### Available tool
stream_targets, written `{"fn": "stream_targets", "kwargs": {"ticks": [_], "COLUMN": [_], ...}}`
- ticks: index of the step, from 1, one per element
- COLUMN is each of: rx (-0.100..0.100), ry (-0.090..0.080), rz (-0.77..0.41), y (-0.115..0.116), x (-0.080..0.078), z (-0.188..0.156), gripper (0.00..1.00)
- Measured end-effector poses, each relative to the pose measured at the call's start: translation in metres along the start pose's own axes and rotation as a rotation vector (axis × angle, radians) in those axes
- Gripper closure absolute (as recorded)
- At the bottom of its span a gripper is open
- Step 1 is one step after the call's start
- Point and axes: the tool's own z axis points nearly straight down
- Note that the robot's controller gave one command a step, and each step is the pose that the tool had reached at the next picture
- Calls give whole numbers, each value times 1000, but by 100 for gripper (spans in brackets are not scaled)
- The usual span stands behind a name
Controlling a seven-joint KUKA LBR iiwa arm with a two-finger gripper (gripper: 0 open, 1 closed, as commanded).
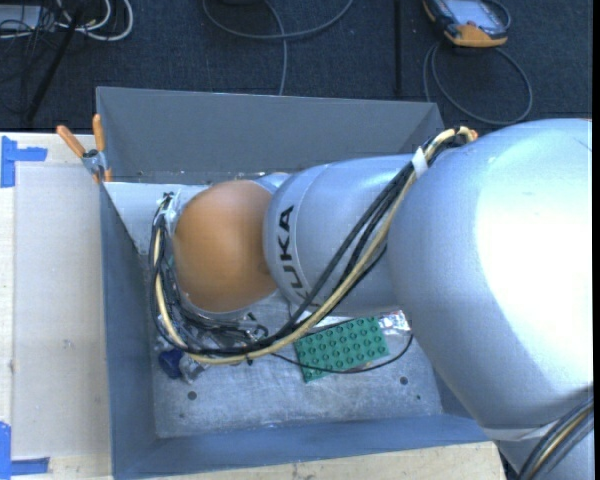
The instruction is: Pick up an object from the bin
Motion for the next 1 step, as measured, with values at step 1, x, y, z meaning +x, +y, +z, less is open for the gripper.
{"fn": "stream_targets", "kwargs": {"ticks": [1], "rx": [2], "ry": [-6], "rz": [3], "y": [4], "x": [4], "z": [-185], "gripper": [100]}}
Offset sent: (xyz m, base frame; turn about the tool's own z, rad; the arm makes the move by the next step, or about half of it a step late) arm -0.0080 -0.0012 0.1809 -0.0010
